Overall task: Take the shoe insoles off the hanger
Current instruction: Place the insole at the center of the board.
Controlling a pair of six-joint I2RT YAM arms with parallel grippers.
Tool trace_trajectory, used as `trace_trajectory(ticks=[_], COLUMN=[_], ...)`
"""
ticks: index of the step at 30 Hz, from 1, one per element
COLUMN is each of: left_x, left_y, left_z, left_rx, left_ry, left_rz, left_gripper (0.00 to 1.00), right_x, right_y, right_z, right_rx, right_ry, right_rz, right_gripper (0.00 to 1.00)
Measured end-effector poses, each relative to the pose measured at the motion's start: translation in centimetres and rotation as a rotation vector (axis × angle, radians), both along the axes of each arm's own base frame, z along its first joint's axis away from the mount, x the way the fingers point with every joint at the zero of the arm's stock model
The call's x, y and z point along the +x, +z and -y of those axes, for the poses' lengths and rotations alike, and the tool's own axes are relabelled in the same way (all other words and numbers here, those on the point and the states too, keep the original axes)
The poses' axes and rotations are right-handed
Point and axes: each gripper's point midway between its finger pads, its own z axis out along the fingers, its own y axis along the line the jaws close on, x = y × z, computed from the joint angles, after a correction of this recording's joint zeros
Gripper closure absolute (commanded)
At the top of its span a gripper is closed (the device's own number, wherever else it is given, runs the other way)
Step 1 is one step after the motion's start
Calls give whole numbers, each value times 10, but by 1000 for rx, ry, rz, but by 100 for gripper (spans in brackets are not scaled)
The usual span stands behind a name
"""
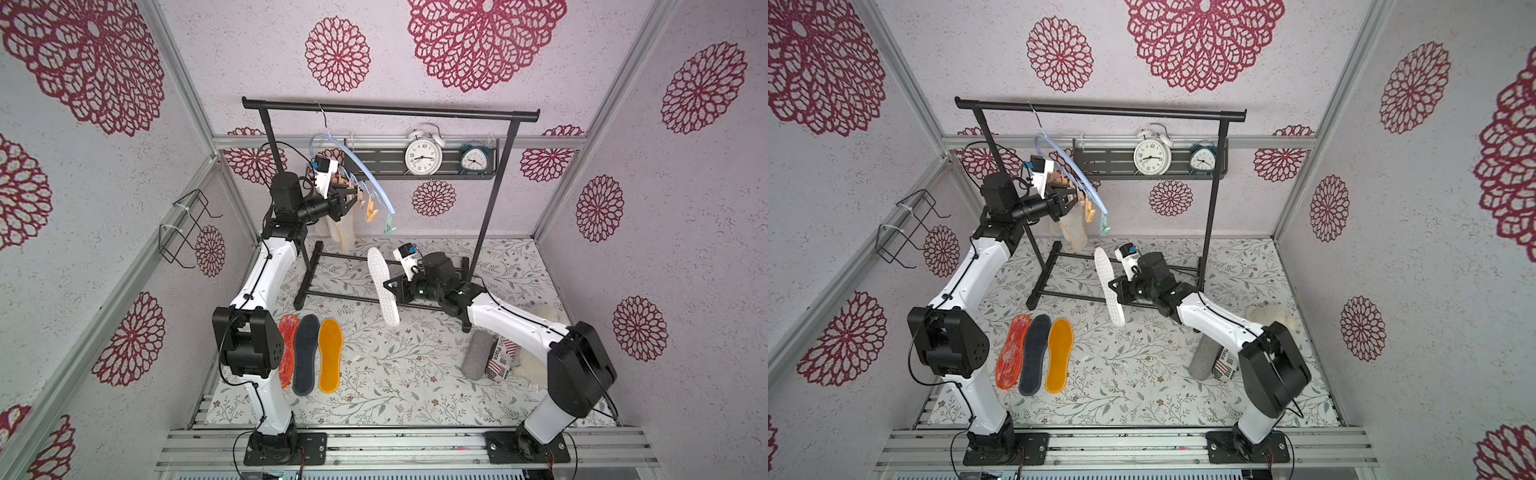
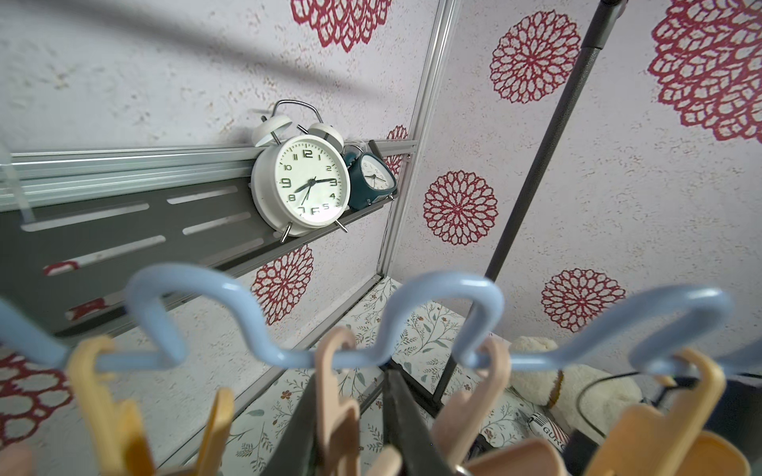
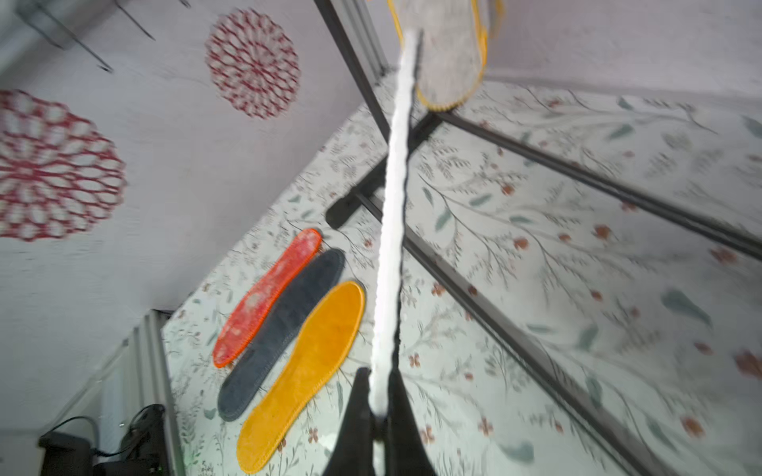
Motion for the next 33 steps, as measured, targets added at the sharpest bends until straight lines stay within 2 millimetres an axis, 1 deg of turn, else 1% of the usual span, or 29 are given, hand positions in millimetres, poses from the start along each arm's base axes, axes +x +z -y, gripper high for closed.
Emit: trace_trajectory(ticks=[2, 5, 8, 11, 13, 15, 17, 18, 20, 22, 23, 25, 27, 29, 30, 31, 32, 33], left_x=[2, 4, 5, 6, 6, 7, 6, 6, 4, 3, 3, 3, 3, 3, 3, 3, 3, 2], left_y=[-1, -3, -5, -8, -10, -11, -13, -13, -12, -11, -12, -12, -12, -12, -12, -12, -12, -12], left_z=[-2, -5, -8, -10, -10, -12, -13, -14, -14, -14, -14, -14, -14, -14, -14, -14, -14, -14], left_rx=[2, 3, 3, 3, 3, 3, 4, 4, 4, 4, 4, 4, 4, 4, 5, 5, 7, 8], left_ry=[10, 23, 30, 34, 35, 39, 41, 42, 41, 40, 40, 40, 40, 40, 40, 40, 41, 41], left_rz=[-2, -4, -10, -12, -14, -16, -19, -20, -20, -19, -19, -21, -20, -21, -21, -22, -20, -20], left_gripper=[100, 100, 100, 100, 100, 100, 100, 100, 100, 100, 100, 100, 100, 100, 100, 100, 100, 100], right_x=[-25, -47, -57, -67, -73, -76, -76, -76, -76, -79, -81, -86, -89, -91, -91, -91, -91, -90], right_y=[-16, -49, -83, -116, -131, -142, -147, -149, -151, -154, -156, -156, -153, -147, -145, -143, -142, -142], right_z=[3, 15, 24, 30, 31, 25, 11, 2, -16, -40, -50, -71, -84, -95, -94, -89, -82, -71], right_rx=[-106, -288, -464, -583, -633, -661, -663, -660, -636, -588, -565, -513, -470, -409, -388, -372, -361, -360], right_ry=[-48, -128, -209, -259, -277, -279, -267, -257, -233, -188, -160, -91, -43, 5, 14, 16, 12, 2], right_rz=[-58, -168, -248, -309, -337, -354, -355, -353, -356, -376, -388, -401, -402, -388, -382, -378, -382, -389], right_gripper=[100, 100, 100, 100, 100, 100, 100, 93, 73, 50, 45, 45, 45, 47, 50, 52, 53, 53])
